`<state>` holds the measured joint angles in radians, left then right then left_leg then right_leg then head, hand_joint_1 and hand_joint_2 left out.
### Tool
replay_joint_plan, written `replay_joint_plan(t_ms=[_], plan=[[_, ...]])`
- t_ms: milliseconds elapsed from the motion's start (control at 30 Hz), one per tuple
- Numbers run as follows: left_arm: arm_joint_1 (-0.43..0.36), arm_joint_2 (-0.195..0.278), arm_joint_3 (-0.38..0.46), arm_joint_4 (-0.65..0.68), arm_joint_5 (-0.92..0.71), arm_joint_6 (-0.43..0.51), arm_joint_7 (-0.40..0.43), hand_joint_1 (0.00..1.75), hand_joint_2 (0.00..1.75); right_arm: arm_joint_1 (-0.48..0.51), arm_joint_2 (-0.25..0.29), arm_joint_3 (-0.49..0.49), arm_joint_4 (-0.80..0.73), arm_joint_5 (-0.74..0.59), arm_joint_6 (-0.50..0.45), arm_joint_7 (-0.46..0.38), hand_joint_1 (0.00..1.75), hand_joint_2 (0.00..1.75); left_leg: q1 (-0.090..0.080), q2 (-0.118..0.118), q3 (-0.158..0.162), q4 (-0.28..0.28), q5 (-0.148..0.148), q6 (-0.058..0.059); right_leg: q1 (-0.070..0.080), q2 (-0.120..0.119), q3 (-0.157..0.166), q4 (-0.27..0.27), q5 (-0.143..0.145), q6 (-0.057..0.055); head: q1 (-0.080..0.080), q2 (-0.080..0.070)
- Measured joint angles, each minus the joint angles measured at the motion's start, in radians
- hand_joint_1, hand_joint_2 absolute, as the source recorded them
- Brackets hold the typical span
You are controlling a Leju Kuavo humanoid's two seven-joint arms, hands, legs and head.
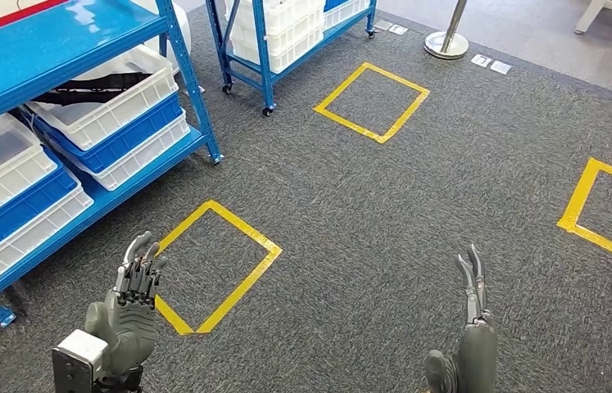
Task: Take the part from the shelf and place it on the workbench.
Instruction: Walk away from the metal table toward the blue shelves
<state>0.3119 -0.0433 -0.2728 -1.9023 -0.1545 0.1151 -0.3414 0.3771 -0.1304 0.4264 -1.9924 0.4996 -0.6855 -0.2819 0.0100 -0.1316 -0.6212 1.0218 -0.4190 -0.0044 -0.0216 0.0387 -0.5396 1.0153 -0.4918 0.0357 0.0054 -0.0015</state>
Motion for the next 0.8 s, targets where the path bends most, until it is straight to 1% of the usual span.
replay_joint_plan(t_ms=[33, 67, 100, 133, 167, 200, 233, 267, 300, 333, 367, 400, 433, 467, 500, 533, 567, 600, 633, 667, 700, 733, 767, 800], plan=[[0.001, 0.000, 0.000, 0.000, 0.000, 0.001, 0.000, 0.00, 0.00, 0.000, 0.000, 0.000, 0.000, 0.000, 0.000, 0.000, 0.00, 0.00, 0.000, 0.012, -0.003, 0.003, -0.002, -0.005, 0.000, -0.009, 0.002, -0.001, 0.003, -0.007, 0.000, 0.000], [0.000, 0.000, 0.000, 0.000, 0.000, 0.001, 0.000, 0.00, 0.00, 0.000, 0.000, 0.000, 0.000, 0.000, 0.000, 0.000, 0.00, 0.00, -0.001, 0.036, -0.010, 0.019, -0.013, -0.010, -0.001, -0.020, 0.004, -0.003, 0.006, -0.014, -0.003, 0.000], [-0.002, 0.000, 0.000, 0.000, 0.000, 0.001, -0.001, 0.00, 0.00, 0.001, 0.000, 0.000, 0.000, 0.000, 0.000, 0.000, 0.00, 0.00, -0.002, 0.067, -0.025, 0.055, -0.037, -0.012, -0.001, -0.031, 0.005, -0.004, 0.007, -0.019, -0.005, 0.000], [-0.004, 0.000, 0.000, 0.000, 0.000, 0.002, -0.001, 0.00, 0.00, 0.002, 0.001, 0.000, 0.000, 0.000, 0.000, -0.001, 0.00, 0.00, -0.004, 0.099, -0.049, 0.110, -0.069, -0.015, 0.001, -0.042, 0.006, -0.004, 0.006, -0.023, -0.008, 0.000], [-0.005, 0.001, -0.001, 0.001, 0.000, 0.002, -0.001, 0.00, 0.00, 0.003, 0.001, 0.000, 0.000, 0.000, 0.000, -0.001, 0.00, 0.00, -0.004, 0.116, -0.080, 0.178, -0.104, -0.016, 0.004, -0.054, 0.006, -0.004, 0.004, -0.027, -0.010, 0.000], [-0.005, 0.001, -0.001, 0.002, 0.000, 0.002, -0.002, 0.00, 0.00, 0.003, 0.001, 0.000, 0.000, 0.000, 0.000, -0.001, 0.00, 0.00, -0.004, 0.123, -0.108, 0.240, -0.130, -0.017, 0.007, -0.067, 0.006, -0.004, 0.003, -0.030, -0.011, 0.000], [-0.005, 0.001, -0.001, 0.003, 0.000, 0.002, -0.002, 0.00, 0.00, 0.003, 0.001, 0.000, 0.000, 0.000, 0.000, -0.001, 0.00, 0.00, -0.004, 0.126, -0.125, 0.277, -0.138, -0.017, 0.011, -0.081, 0.007, -0.004, 0.001, -0.034, -0.011, 0.000], [-0.005, 0.001, -0.001, 0.004, 0.000, 0.002, -0.002, 0.00, 0.00, 0.003, 0.001, 0.000, 0.000, 0.000, 0.000, -0.001, 0.00, 0.00, -0.004, 0.128, -0.123, 0.278, -0.128, -0.015, 0.013, -0.093, 0.010, -0.004, 0.000, -0.037, -0.011, 0.000], [-0.005, 0.002, -0.001, 0.006, 0.000, 0.002, -0.002, 0.00, 0.00, 0.003, 0.001, 0.000, 0.000, 0.000, 0.000, -0.001, 0.00, 0.00, -0.005, 0.132, -0.101, 0.238, -0.101, -0.011, 0.016, -0.103, 0.013, -0.004, -0.003, -0.038, -0.011, 0.000], [-0.004, 0.002, -0.001, 0.006, 0.000, 0.002, -0.002, 0.00, 0.00, 0.002, 0.001, 0.000, 0.000, 0.000, 0.000, -0.001, 0.00, 0.00, -0.007, 0.140, -0.063, 0.171, -0.067, -0.004, 0.018, -0.111, 0.018, -0.004, -0.006, -0.039, -0.011, 0.000], [-0.005, 0.002, -0.001, 0.006, 0.000, 0.002, -0.002, 0.00, 0.00, 0.002, 0.001, 0.000, 0.000, -0.001, 0.000, -0.001, 0.00, 0.00, -0.010, 0.152, -0.025, 0.105, -0.044, 0.004, 0.020, -0.117, 0.019, -0.004, -0.010, -0.038, -0.010, 0.000], [-0.005, 0.003, -0.002, 0.006, 0.000, 0.002, -0.002, 0.00, 0.00, 0.001, 0.001, 0.000, 0.000, -0.004, 0.000, -0.001, 0.00, 0.00, -0.014, 0.162, 0.003, 0.053, -0.030, 0.011, 0.023, -0.123, 0.021, -0.003, -0.013, -0.035, -0.010, 0.000], [-0.005, 0.003, -0.003, 0.006, 0.000, 0.002, -0.002, 0.00, 0.00, 0.000, 0.001, 0.000, 0.000, -0.008, 0.000, -0.001, 0.00, 0.00, -0.019, 0.168, 0.018, 0.025, -0.028, 0.017, 0.025, -0.127, 0.021, -0.003, -0.015, -0.032, -0.010, 0.000], [-0.004, 0.004, -0.003, 0.007, 0.000, 0.002, -0.003, 0.00, 0.00, -0.001, 0.001, 0.000, 0.000, -0.012, 0.000, -0.001, 0.00, 0.00, -0.024, 0.168, 0.020, 0.017, -0.033, 0.021, 0.025, -0.132, 0.020, -0.004, -0.015, -0.028, -0.010, 0.000], [-0.004, 0.004, -0.004, 0.007, 0.000, 0.002, -0.003, 0.00, 0.00, -0.001, 0.001, 0.000, 0.000, -0.016, 0.000, 0.000, 0.00, 0.00, -0.026, 0.163, 0.019, 0.011, -0.032, 0.024, 0.026, -0.138, 0.024, -0.005, -0.016, -0.024, -0.010, 0.000], [-0.004, 0.005, -0.004, 0.007, 0.000, 0.002, -0.003, 0.00, 0.00, -0.001, 0.001, 0.000, 0.000, -0.019, 0.000, 0.000, 0.00, 0.00, -0.024, 0.158, 0.023, 0.003, -0.029, 0.029, 0.025, -0.137, 0.024, -0.006, -0.018, -0.019, -0.011, 0.000], [-0.005, 0.005, -0.005, 0.006, 0.000, 0.002, -0.003, 0.00, 0.00, -0.002, 0.000, 0.000, 0.000, -0.019, 0.000, 0.000, 0.00, 0.00, -0.020, 0.154, 0.029, -0.005, -0.026, 0.033, 0.025, -0.124, 0.021, 0.003, -0.025, -0.016, -0.010, 0.000], [-0.007, 0.005, -0.007, 0.006, 0.000, 0.002, -0.003, 0.00, 0.00, -0.002, 0.000, 0.000, 0.000, -0.020, 0.000, -0.001, 0.00, 0.00, -0.014, 0.149, 0.035, -0.014, -0.023, 0.038, 0.025, -0.104, 0.008, 0.032, -0.039, -0.014, -0.009, 0.000], [-0.009, 0.005, -0.008, 0.006, 0.000, 0.002, -0.003, 0.00, 0.00, -0.001, -0.001, 0.000, 0.000, -0.021, 0.000, -0.001, 0.00, 0.00, -0.010, 0.145, 0.039, -0.019, -0.021, 0.041, 0.022, -0.079, -0.018, 0.081, -0.059, -0.014, -0.008, 0.000], [-0.012, 0.005, -0.010, 0.007, 0.000, 0.002, -0.003, 0.00, 0.00, -0.001, -0.001, 0.000, 0.000, -0.022, 0.000, -0.001, 0.00, 0.00, -0.008, 0.140, 0.040, -0.020, -0.020, 0.042, 0.020, -0.059, -0.053, 0.148, -0.082, -0.015, -0.006, 0.000], [-0.013, 0.005, -0.011, 0.007, 0.001, 0.003, -0.003, 0.00, 0.00, 0.000, -0.002, 0.000, 0.001, -0.023, 0.000, -0.001, 0.00, 0.00, -0.007, 0.134, 0.040, -0.020, -0.021, 0.043, 0.016, -0.048, -0.093, 0.216, -0.101, -0.013, -0.005, 0.000], [-0.014, 0.005, -0.012, 0.008, 0.001, 0.003, -0.002, 0.00, 0.00, 0.001, -0.002, 0.000, 0.002, -0.023, 0.000, -0.001, 0.00, 0.00, -0.006, 0.127, 0.040, -0.020, -0.021, 0.042, 0.012, -0.045, -0.125, 0.263, -0.108, -0.008, -0.005, 0.000], [-0.014, 0.006, -0.012, 0.009, 0.001, 0.002, -0.002, 0.00, 0.00, 0.001, -0.002, 0.000, 0.002, -0.024, 0.000, -0.001, 0.00, 0.00, -0.005, 0.120, 0.041, -0.020, -0.023, 0.041, 0.007, -0.044, -0.142, 0.275, -0.100, 0.002, -0.005, 0.000], [-0.014, 0.006, -0.013, 0.009, 0.001, 0.002, -0.002, 0.00, 0.00, 0.001, -0.002, 0.000, 0.003, -0.024, 0.000, -0.001, 0.00, 0.00, -0.002, 0.114, 0.043, -0.019, -0.024, 0.039, 0.003, -0.044, -0.137, 0.246, -0.076, 0.015, -0.005, 0.000]])
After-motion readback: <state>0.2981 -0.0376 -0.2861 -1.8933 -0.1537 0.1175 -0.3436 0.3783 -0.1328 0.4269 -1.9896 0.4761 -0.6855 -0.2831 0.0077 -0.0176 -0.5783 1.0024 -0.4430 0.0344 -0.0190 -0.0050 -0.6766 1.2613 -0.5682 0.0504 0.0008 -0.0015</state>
